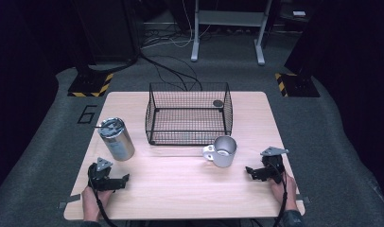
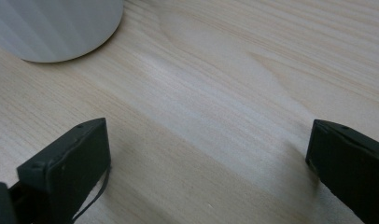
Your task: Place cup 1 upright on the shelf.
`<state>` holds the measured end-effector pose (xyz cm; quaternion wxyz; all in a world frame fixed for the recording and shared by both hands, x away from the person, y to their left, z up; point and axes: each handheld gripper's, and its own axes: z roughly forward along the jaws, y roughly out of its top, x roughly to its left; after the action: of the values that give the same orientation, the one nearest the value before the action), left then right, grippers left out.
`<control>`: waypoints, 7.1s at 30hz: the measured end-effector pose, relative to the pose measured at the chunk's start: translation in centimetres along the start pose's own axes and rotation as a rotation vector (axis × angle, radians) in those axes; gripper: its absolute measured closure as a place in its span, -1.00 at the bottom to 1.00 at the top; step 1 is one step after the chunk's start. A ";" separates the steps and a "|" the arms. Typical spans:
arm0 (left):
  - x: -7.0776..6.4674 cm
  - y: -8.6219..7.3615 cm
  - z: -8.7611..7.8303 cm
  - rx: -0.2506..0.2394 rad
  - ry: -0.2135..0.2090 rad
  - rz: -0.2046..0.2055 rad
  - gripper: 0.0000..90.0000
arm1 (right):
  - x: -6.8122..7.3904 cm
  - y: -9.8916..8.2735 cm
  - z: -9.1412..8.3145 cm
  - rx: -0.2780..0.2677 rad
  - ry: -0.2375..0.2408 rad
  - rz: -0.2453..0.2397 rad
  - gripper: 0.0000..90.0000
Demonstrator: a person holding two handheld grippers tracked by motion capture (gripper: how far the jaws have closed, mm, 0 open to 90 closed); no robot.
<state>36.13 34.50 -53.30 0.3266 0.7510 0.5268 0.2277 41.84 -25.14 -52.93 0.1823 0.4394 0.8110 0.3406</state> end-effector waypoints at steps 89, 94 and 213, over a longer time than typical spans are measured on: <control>2.3 10.6 -3.0 -0.302 0.045 -0.115 -1.00 | -0.6 -0.2 -0.2 -0.009 -0.044 0.039 -1.00; 2.3 10.8 -2.5 -0.313 0.048 -0.110 -0.97 | -0.6 -0.2 -0.2 -0.009 -0.044 0.037 -1.00; -5.3 12.5 -7.3 -0.349 -0.207 0.176 -0.92 | -0.6 -0.2 -0.2 -0.009 -0.041 0.037 -1.00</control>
<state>37.32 28.41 -39.11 0.4825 0.7456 0.3757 0.2648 41.95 -25.75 -52.96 0.1944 0.4605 0.7972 0.3386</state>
